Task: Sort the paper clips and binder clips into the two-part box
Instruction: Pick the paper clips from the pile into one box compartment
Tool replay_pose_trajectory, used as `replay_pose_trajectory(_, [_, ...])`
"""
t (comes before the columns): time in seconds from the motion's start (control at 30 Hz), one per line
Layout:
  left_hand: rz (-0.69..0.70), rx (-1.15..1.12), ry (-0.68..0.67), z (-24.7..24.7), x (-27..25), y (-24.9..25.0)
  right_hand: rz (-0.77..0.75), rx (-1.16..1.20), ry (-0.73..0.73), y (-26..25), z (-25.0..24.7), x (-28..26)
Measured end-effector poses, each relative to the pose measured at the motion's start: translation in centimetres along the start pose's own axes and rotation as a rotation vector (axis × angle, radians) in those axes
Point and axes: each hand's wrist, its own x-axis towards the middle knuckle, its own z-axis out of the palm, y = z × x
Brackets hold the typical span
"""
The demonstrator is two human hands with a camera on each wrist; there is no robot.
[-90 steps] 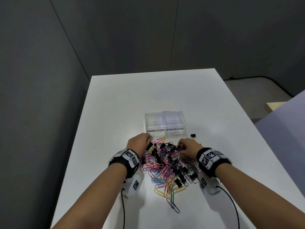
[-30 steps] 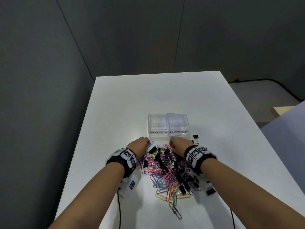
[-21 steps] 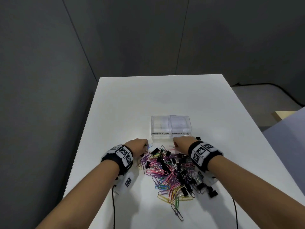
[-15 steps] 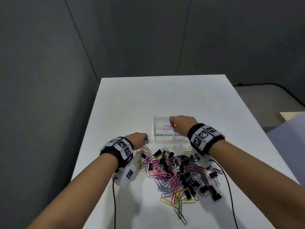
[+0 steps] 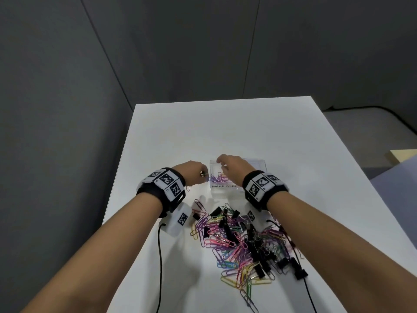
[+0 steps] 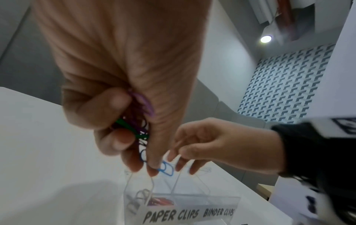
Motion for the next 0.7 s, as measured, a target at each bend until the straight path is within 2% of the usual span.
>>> replay_pose_trajectory(0.1, [0.031,0.003,0.093,-0.6,1.1,0.5,-0.020,-0.002,0.083,1.8,-0.4,-1.8])
replay_pose_trajectory(0.23, [0.101,0.093,0.170,-1.0,2.8,2.5,-0.012,-0.008,0.085,4.3,0.4,-4.6])
replay_pose_trajectory(0.33, [0.153,0.168,0.151,-0.5,4.2,3.9,0.003,-0.057,0.018,5.4,1.2,-6.2])
replay_pose_trajectory(0.43, [0.152,0.207,0.073,0.4,5.1,4.3,0.038,-0.097,-0.038,6.3,1.7,-7.2])
replay_pose_trajectory(0.5, [0.163,0.238,0.074,0.7,4.9,4.2,0.059,-0.120,-0.057,7.0,2.0,-7.7])
replay_pose_trajectory(0.63, [0.275,0.270,0.274,1.3,3.2,4.0,0.113,-0.181,-0.079,8.3,2.3,-8.4])
replay_pose_trajectory(0.7, [0.331,0.277,0.268,2.4,2.3,4.1,0.119,-0.217,-0.098,8.6,2.4,-8.7])
